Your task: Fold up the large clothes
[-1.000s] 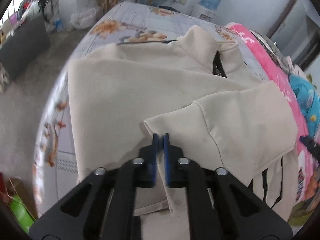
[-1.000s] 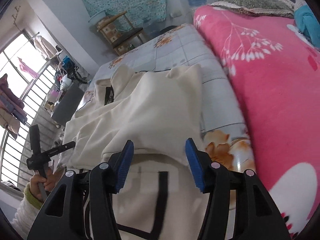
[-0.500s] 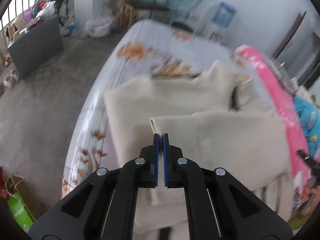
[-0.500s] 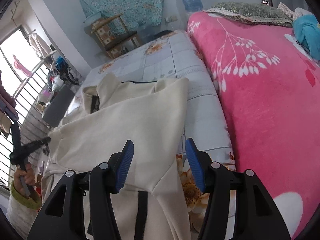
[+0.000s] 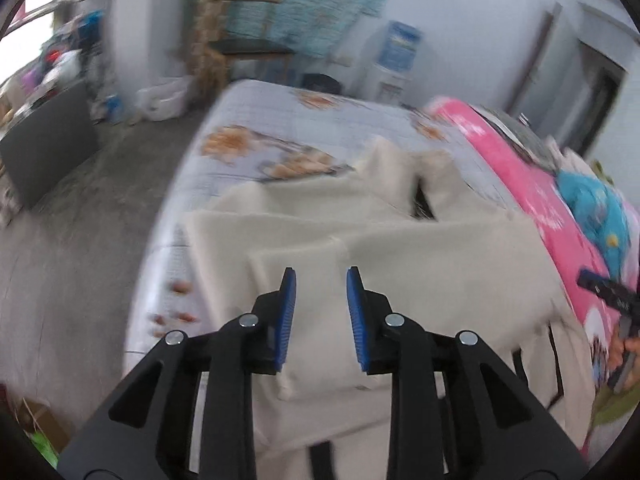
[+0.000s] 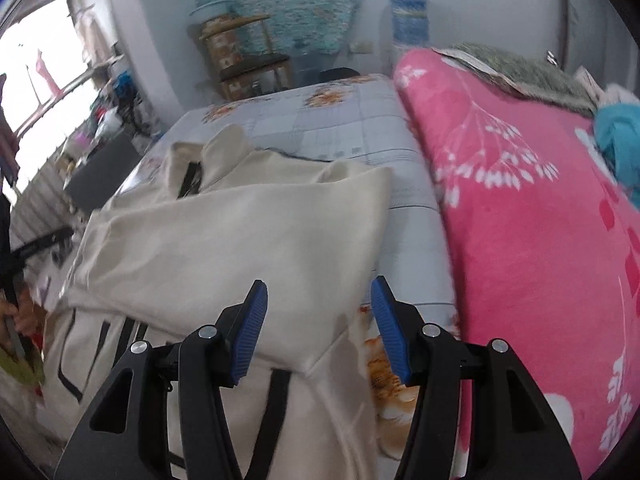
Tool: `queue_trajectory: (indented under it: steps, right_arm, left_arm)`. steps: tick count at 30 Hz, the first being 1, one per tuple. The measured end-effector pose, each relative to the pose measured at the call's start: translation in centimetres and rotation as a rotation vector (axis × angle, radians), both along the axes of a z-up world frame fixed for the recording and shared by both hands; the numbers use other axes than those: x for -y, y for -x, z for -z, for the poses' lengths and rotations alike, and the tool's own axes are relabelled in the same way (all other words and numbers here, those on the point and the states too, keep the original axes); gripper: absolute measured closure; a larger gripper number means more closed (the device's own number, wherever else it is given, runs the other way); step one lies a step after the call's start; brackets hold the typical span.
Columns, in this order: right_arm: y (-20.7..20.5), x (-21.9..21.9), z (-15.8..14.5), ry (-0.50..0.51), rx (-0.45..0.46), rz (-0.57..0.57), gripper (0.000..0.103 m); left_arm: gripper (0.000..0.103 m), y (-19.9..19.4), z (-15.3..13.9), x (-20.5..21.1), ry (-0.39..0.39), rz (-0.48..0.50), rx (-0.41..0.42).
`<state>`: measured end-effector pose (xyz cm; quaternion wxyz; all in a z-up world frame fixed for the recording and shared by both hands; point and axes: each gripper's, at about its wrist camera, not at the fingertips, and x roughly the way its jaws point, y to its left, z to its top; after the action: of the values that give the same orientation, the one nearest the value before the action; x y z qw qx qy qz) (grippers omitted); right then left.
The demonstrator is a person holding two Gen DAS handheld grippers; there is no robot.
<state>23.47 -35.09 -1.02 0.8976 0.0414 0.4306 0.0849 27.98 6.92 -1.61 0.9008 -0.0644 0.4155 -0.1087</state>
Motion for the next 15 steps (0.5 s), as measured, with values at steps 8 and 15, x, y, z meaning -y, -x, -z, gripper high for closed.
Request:
queue_trajectory:
  steps: [8,15]
  right_arm:
    - [0.6,-2.1,3.0,0.067,-0.083,-0.074,0.05]
    - [5.0,-1.1,1.1,0.089,-0.066,-0.029,0.043]
  left_arm:
    - [0.07,-0.3,4.3,2.1,-0.088,0.01,-0.107]
    - [0.053,3.0,2.0,1.4,-0.098,-0.016,-0.097]
